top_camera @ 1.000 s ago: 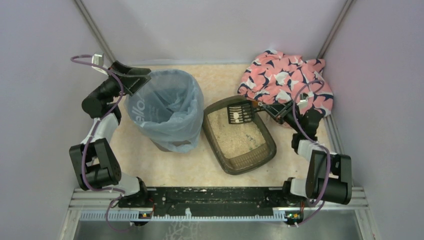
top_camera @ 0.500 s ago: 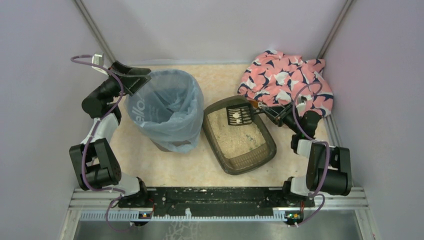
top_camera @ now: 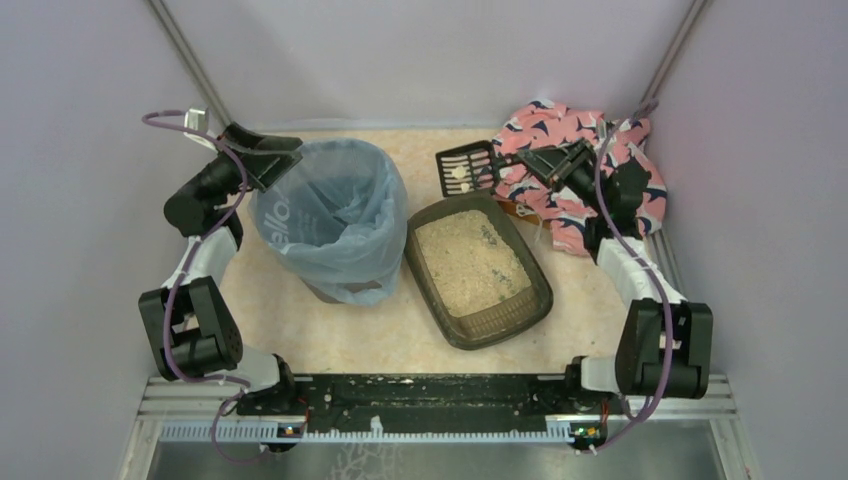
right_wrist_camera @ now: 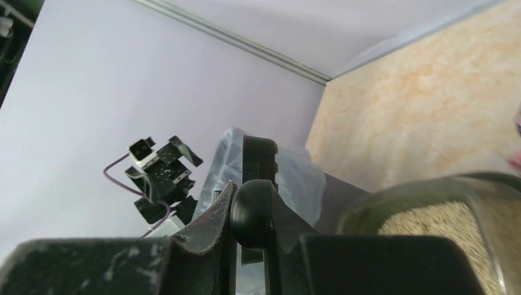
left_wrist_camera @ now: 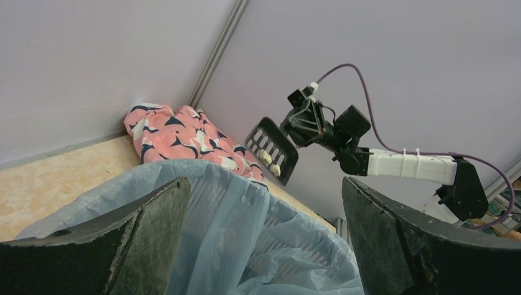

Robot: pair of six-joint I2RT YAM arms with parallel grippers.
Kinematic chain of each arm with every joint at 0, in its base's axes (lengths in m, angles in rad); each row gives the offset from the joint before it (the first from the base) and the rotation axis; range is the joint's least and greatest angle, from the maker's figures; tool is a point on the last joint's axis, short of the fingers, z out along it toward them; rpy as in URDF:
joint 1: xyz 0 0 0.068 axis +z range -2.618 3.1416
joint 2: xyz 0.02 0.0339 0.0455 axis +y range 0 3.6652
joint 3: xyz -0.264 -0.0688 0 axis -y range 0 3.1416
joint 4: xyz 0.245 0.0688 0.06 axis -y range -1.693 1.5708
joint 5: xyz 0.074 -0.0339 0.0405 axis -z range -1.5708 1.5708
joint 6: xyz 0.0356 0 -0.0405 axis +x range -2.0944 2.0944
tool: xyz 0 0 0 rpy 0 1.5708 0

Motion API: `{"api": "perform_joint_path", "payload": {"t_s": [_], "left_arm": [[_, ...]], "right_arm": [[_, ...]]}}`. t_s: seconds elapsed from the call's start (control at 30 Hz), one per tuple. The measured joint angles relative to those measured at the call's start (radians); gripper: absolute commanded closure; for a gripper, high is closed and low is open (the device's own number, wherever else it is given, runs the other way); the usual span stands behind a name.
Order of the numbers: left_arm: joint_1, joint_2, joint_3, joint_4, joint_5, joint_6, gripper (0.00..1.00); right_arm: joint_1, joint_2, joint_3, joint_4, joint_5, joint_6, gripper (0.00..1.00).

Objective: Clean the litter box

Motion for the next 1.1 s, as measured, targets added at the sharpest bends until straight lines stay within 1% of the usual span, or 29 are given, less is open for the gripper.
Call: {"api": "perform_joint_path", "payload": {"t_s": [0.17, 0.33, 0.5, 0.57, 0.67, 0.73, 0.83, 0.93, 1.0, 1.1], "left_arm": [[0.0, 0.002, -0.005, -0.001, 0.0, 0.003, 0.01], [0.0, 0.002, -0.008, -0.002, 0.0, 0.008, 0.01], [0.0, 0.002, -0.01, -0.012, 0.0, 0.023, 0.01], [0.0, 0.002, -0.01, -0.017, 0.001, 0.029, 0.01], [0.0, 0.002, -0.01, -0.037, 0.001, 0.048, 0.01], [0.0, 0.001, -0.01, -0.05, 0.001, 0.057, 0.01], [0.0, 0.0, -0.01, -0.061, 0.001, 0.066, 0.01], [0.0, 0.0, -0.01, -0.061, 0.001, 0.069, 0.01], [0.0, 0.0, -0.01, -0.061, 0.001, 0.069, 0.01], [0.0, 0.0, -0.01, -0.061, 0.001, 0.069, 0.01]], "right_arm": [[0.11, 0.076, 0.206, -0.055, 0.021, -0.011, 1.0], [0.237, 0.2, 0.452, -0.141, 0.04, -0.047, 1.0], [0.38, 0.332, 0.723, -0.301, 0.053, -0.183, 1.0], [0.44, 0.373, 0.808, -0.377, 0.056, -0.266, 1.0], [0.529, 0.42, 0.913, -0.531, 0.084, -0.441, 1.0], [0.589, 0.438, 0.974, -0.662, 0.141, -0.582, 1.0], [0.684, 0.442, 1.036, -0.824, 0.278, -0.81, 1.0], [0.787, 0.423, 1.033, -0.878, 0.425, -1.009, 1.0], [0.838, 0.401, 1.001, -0.88, 0.508, -1.11, 1.0], [0.892, 0.349, 0.937, -0.872, 0.587, -1.212, 1.0]]}}
